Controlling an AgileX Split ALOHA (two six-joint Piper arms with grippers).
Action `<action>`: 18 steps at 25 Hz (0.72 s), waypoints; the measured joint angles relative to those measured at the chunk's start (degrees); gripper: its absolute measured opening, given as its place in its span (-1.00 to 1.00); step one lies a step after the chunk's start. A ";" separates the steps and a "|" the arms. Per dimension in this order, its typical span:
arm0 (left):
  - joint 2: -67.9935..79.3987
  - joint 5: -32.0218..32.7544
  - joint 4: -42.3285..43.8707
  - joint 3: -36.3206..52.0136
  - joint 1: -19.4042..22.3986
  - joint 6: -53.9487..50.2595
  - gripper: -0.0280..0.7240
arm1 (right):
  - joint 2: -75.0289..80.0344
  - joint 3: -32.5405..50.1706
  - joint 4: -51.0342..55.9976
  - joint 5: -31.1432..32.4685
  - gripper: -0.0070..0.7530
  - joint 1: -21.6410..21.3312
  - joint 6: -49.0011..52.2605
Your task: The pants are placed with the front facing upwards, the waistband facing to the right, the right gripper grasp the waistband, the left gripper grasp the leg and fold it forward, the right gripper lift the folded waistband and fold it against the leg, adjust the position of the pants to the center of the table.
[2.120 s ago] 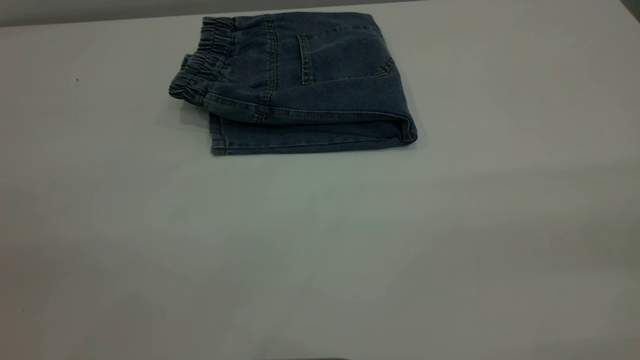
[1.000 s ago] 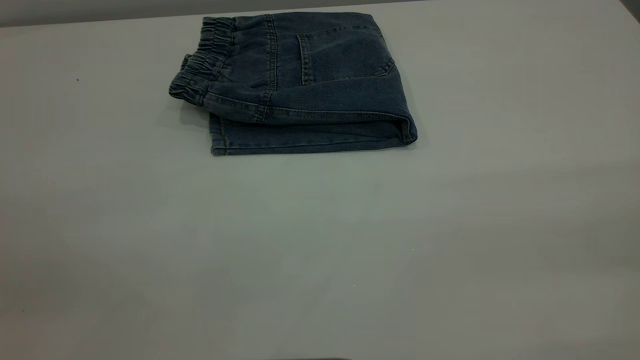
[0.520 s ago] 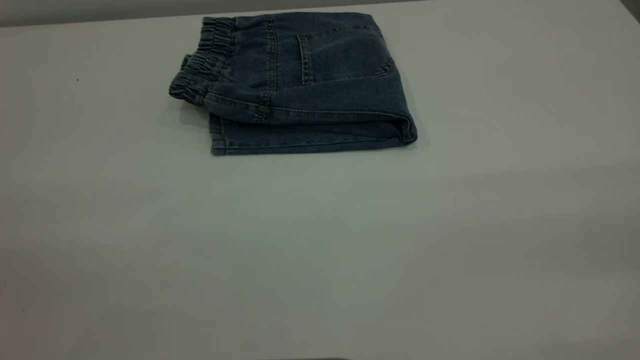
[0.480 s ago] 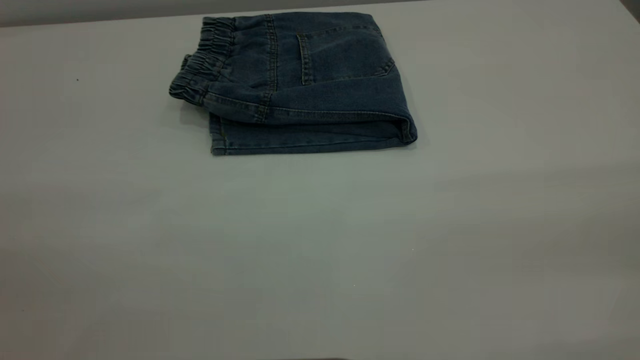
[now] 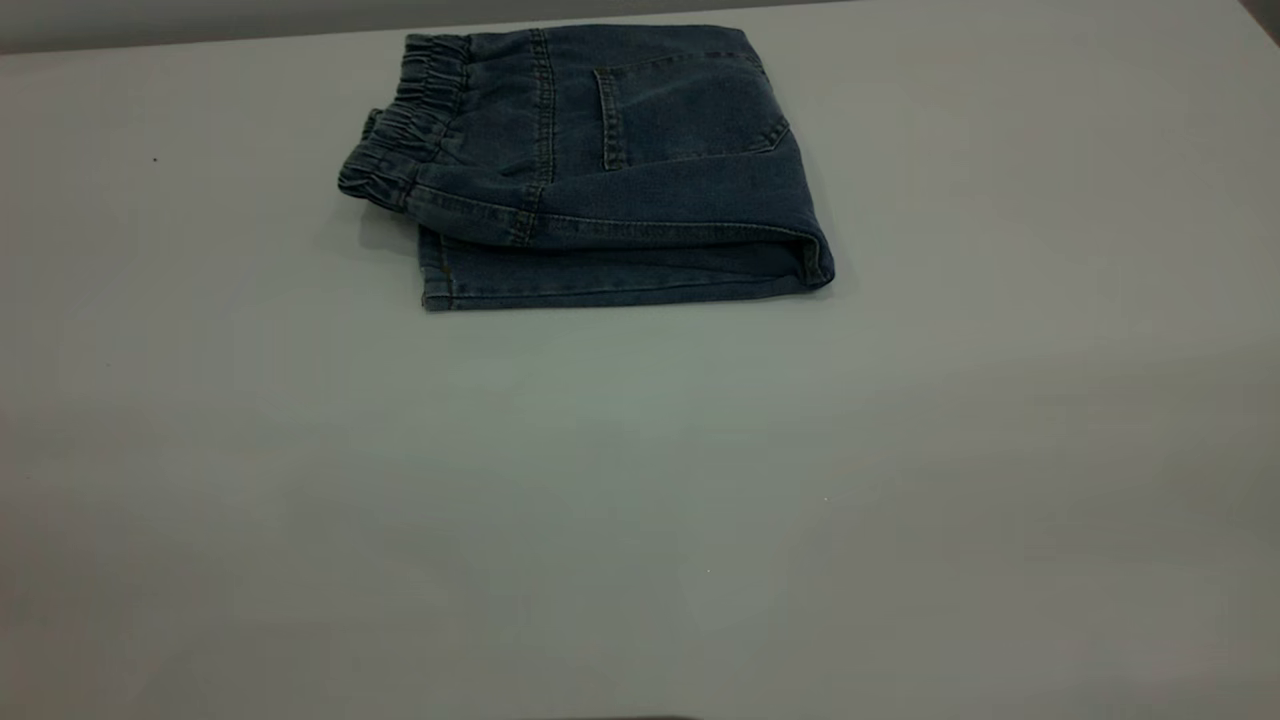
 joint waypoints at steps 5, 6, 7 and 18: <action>0.00 0.00 0.00 0.00 0.00 0.00 0.59 | 0.00 0.00 0.04 0.00 0.54 0.00 0.00; 0.00 0.00 0.00 0.00 0.00 0.00 0.59 | 0.00 0.00 0.04 0.00 0.54 0.00 0.00; 0.00 0.00 0.00 0.00 0.00 0.00 0.59 | 0.00 0.00 0.06 0.00 0.54 0.00 0.00; 0.00 0.00 0.00 0.00 0.00 0.00 0.59 | 0.00 0.00 -3.60 0.00 0.54 0.00 3.40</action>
